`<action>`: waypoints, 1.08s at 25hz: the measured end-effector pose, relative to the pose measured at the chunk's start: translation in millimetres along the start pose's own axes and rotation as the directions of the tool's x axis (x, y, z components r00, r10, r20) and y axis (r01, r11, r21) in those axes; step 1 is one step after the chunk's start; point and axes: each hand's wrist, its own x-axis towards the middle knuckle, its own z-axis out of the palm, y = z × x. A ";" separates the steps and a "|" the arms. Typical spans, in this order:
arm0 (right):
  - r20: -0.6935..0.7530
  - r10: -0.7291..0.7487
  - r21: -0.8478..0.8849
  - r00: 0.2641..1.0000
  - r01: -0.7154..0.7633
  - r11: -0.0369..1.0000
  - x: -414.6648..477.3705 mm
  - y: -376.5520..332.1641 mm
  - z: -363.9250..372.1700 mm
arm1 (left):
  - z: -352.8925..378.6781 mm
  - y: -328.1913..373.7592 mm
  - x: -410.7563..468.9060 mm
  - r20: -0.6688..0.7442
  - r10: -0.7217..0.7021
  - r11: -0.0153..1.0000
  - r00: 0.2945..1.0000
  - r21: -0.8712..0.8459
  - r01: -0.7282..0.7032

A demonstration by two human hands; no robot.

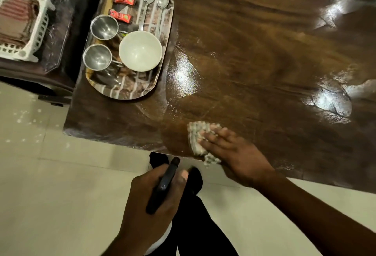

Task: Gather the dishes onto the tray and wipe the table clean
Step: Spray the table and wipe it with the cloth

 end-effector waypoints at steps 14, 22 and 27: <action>-0.089 0.200 0.186 0.976 -0.181 0.966 13.3 -108.9 55.1 | -20.7 13.3 7.5 -0.299 0.036 0.995 0.954 0.095 -0.008; -0.154 0.596 0.469 0.788 -0.473 0.746 -93.8 -60.0 19.9 | -55.6 29.9 44.2 -0.441 0.253 0.968 0.861 0.124 -0.220; -0.196 0.600 0.643 0.776 -0.360 0.676 -17.6 -79.2 -2.9 | -59.1 14.2 72.2 -0.431 0.342 0.936 0.835 0.076 -0.344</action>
